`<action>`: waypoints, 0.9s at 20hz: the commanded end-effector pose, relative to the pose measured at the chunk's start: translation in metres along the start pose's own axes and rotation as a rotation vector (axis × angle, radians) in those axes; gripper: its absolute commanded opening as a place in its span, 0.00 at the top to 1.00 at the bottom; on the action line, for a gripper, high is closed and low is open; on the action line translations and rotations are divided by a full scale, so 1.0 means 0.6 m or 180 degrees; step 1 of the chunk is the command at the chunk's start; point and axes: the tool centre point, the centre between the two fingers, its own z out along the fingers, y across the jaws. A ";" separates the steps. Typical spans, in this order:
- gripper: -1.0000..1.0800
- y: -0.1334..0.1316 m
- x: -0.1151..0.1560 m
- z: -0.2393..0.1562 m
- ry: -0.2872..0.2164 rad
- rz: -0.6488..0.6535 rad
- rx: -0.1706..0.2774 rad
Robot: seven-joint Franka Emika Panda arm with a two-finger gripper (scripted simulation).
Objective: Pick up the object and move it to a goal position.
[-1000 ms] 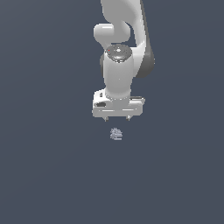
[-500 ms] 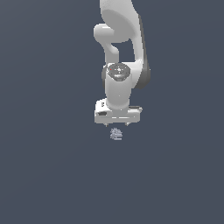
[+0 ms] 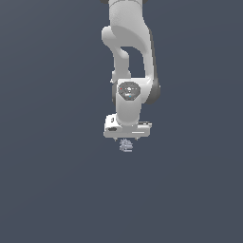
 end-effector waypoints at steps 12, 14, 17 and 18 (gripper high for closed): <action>0.04 0.000 -0.001 0.069 0.0005 0.0001 -0.0001; 0.04 0.000 -0.001 0.079 0.0005 0.0001 -0.0001; 0.04 0.000 0.000 0.086 0.0005 0.0001 -0.0001; 0.04 0.000 0.000 0.086 0.0005 0.0001 -0.0001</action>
